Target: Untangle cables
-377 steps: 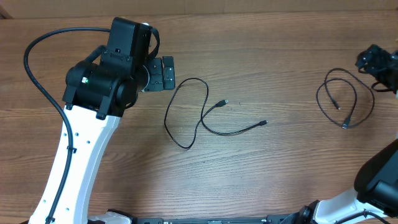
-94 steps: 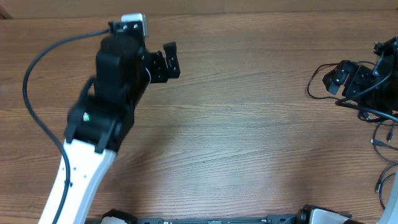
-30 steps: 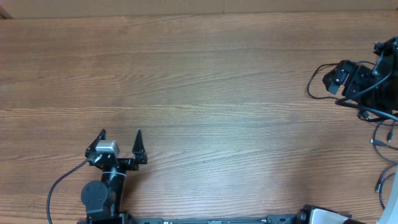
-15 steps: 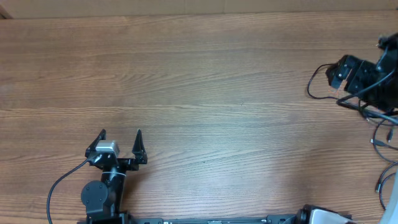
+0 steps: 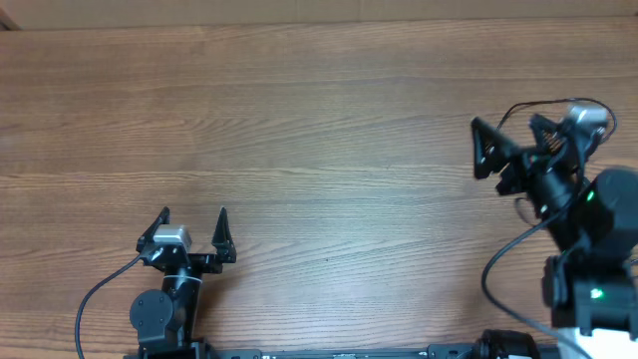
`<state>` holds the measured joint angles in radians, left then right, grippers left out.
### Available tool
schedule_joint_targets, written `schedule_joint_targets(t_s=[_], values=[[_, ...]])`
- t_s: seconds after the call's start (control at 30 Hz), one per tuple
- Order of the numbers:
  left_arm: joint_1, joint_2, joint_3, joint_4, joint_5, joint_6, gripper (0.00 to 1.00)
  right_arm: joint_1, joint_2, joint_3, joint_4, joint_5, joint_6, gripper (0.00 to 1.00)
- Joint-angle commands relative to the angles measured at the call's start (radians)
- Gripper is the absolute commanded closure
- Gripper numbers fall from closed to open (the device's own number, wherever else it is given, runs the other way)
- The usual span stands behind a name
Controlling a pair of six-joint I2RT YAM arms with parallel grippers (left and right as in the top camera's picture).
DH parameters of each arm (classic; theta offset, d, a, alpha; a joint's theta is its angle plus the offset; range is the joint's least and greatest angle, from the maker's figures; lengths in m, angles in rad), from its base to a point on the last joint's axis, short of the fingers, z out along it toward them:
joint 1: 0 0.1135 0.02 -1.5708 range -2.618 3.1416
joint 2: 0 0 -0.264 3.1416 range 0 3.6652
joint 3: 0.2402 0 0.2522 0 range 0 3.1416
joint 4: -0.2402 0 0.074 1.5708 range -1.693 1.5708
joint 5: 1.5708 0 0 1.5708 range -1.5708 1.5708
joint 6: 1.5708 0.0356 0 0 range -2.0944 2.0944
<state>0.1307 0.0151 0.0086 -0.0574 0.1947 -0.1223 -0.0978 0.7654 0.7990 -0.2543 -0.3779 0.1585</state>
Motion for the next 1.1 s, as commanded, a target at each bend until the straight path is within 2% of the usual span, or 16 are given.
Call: schedule_joint_targets(t_s=[0.0, 0.23, 0.73, 0.9, 0.97, 1.07], values=[[-0.006, -0.011, -0.004, -0.002, 0.006, 0.018, 0.0, 0.026, -0.088, -0.171, 0.225, -0.05, -0.003, 0.0], [-0.006, -0.011, -0.004, -0.002, 0.006, 0.018, 0.0, 0.037, -0.172, -0.434, 0.573, -0.05, -0.003, 0.0], [-0.006, -0.011, -0.004, -0.002, 0.006, 0.018, 0.0, 0.037, -0.291, -0.784, 0.899, -0.042, -0.003, 0.0], [-0.006, -0.011, -0.004, -0.002, 0.006, 0.018, 0.0, 0.038, -0.362, -0.791, 0.802, -0.025, -0.003, 0.0], [-0.006, -0.011, -0.004, -0.002, 0.006, 0.018, 0.0, 0.038, -0.399, -0.791, 0.716, -0.026, -0.003, 0.0], [-0.006, -0.011, -0.004, -0.002, 0.006, 0.018, 0.0, 0.038, -0.496, -0.791, 0.482, -0.024, -0.004, 0.0]])
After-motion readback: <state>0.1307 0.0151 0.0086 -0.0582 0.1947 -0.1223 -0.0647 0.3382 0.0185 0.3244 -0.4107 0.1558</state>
